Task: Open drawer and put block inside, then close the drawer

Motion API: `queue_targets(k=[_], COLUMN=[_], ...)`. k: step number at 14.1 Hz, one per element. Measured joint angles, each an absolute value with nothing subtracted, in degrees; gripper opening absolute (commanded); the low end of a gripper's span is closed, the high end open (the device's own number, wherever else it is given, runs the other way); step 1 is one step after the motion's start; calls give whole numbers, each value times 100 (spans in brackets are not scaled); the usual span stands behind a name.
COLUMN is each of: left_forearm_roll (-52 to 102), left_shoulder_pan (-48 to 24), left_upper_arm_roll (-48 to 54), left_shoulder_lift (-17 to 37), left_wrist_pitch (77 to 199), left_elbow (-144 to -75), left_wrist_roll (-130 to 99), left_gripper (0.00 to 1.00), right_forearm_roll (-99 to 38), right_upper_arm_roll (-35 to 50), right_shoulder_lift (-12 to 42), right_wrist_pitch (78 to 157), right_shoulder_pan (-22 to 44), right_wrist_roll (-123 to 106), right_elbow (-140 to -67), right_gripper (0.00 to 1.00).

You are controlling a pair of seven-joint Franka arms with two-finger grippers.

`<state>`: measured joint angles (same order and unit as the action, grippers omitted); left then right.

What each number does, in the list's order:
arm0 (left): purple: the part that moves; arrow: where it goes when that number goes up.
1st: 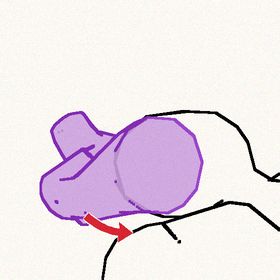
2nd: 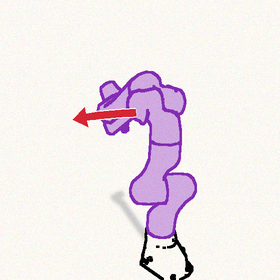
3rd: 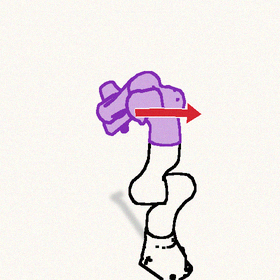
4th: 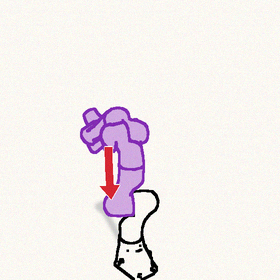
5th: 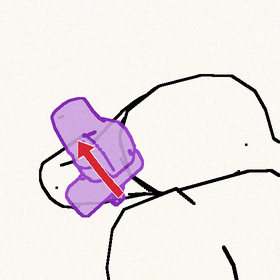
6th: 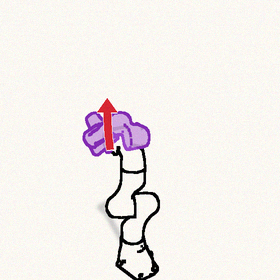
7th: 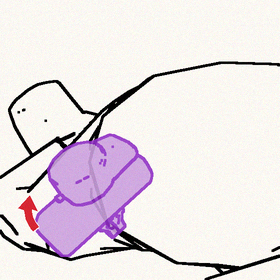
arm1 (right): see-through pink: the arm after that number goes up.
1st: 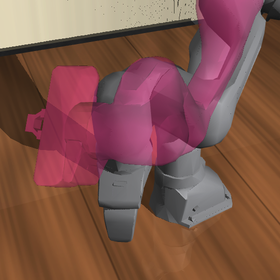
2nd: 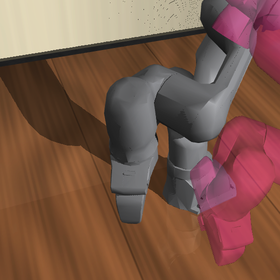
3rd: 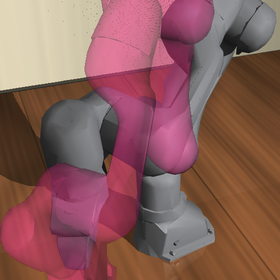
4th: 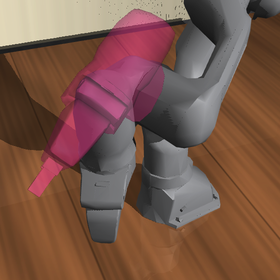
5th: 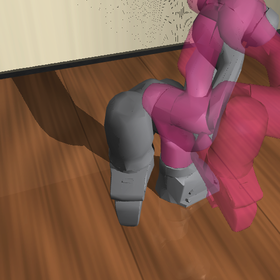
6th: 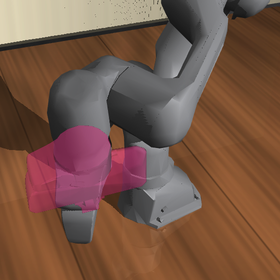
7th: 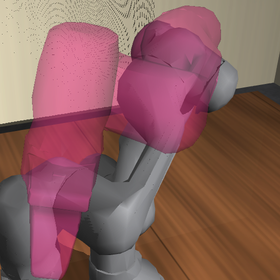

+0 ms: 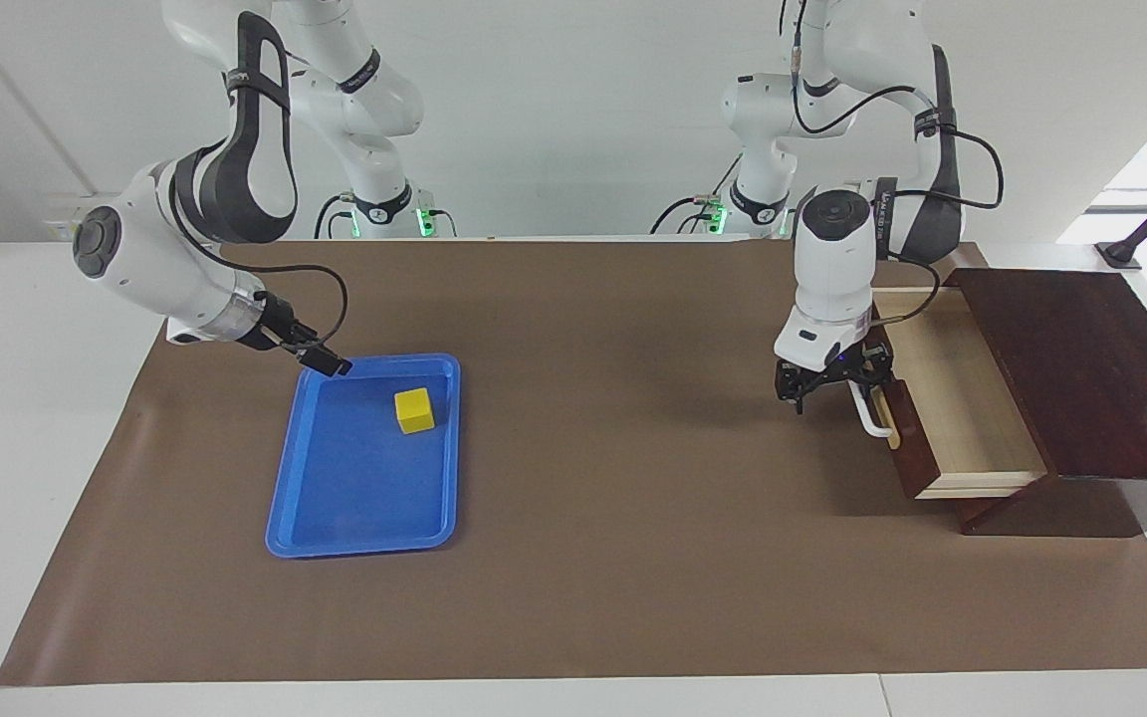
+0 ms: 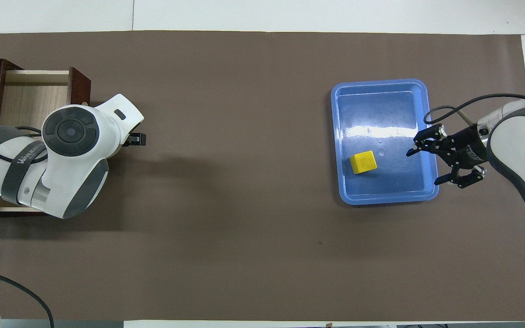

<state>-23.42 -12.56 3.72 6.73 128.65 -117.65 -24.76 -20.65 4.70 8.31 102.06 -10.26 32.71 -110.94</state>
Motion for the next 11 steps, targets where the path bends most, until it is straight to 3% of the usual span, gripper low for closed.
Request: queue_targets(k=[4, 9, 11], left_forearm_roll=[-2229, -881, -482], left_shoulder_pan=[-1302, -1390, -1391], left_upper_arm_roll=[353, 394, 385], left_shoulder_lift=[674, 675, 618], left_wrist_pitch=[12602, 10616, 10233], left_elbow=[-11653, -9880, -9463], left_wrist_roll=[-2506, -2824, -3655], left_gripper=[100, 100, 100], right_forearm_roll=[-2948, -3421, -3545], right_upper_arm_roll=[456, 475, 479], right_shoulder_lift=[1344, 2109, 2225], right_wrist_pitch=[10513, 10609, 10617], right_shoulder_pan=[-1194, -1272, -1221], right_wrist_roll=[3497, 3920, 4058], right_elbow=[-11129, -11077, -11061], right_gripper=[100, 100, 100])
